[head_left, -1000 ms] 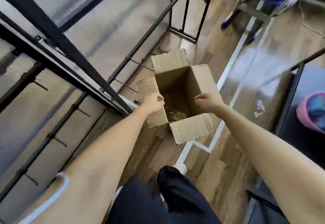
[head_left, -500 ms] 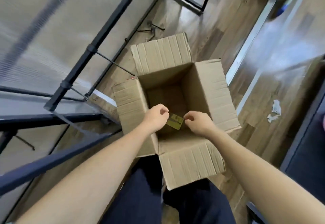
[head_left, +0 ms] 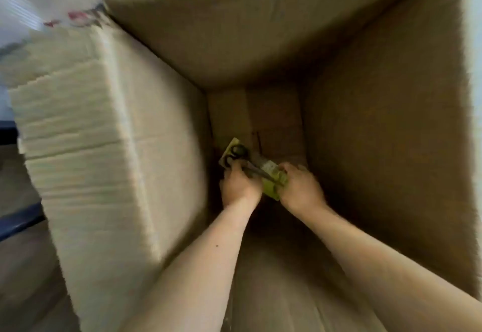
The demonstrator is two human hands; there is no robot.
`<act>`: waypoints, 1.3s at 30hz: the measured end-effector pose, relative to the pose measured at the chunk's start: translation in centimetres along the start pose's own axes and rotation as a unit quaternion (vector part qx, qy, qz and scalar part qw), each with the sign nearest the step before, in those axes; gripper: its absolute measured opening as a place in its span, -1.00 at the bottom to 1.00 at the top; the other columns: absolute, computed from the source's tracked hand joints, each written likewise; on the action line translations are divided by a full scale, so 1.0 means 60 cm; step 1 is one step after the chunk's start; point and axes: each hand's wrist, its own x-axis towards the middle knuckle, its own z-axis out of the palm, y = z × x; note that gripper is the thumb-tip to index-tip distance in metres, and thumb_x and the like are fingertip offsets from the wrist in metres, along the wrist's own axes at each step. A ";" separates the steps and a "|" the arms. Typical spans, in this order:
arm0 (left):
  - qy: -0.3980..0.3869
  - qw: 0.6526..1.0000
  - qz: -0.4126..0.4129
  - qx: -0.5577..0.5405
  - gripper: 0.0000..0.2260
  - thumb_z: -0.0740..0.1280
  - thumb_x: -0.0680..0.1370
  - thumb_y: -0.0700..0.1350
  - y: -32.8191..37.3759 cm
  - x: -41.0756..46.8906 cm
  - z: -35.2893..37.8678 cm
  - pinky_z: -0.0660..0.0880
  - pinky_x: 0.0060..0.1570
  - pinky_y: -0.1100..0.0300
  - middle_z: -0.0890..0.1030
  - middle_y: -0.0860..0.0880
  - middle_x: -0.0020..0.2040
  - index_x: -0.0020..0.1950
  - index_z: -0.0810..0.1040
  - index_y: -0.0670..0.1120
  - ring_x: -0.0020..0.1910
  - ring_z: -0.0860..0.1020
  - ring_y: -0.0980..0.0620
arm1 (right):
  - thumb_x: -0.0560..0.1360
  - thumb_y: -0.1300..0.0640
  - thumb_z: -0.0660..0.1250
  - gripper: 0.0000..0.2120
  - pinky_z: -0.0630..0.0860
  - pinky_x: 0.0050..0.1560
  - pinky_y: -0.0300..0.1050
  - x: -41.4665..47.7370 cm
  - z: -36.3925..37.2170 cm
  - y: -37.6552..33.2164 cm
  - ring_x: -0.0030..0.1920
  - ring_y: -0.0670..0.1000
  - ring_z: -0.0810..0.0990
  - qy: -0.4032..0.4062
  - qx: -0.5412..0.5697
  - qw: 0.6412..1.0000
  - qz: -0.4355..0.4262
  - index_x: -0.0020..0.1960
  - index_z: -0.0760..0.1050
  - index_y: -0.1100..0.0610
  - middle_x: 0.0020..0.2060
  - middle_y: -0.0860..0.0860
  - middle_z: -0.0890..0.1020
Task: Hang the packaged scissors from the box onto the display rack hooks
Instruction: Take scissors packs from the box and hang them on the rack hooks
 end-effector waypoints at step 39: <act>0.092 0.976 0.185 -0.076 -0.67 0.12 0.58 -0.24 0.102 -0.250 -0.114 0.27 0.23 0.19 0.36 -0.05 0.34 0.34 0.35 -0.06 0.31 0.31 -0.06 | 0.50 0.14 0.30 -0.86 0.45 -0.01 -0.13 -0.193 -0.151 -0.018 -0.02 0.08 0.57 0.270 0.099 0.953 -0.095 0.00 0.61 0.08 -0.08 0.06 0.65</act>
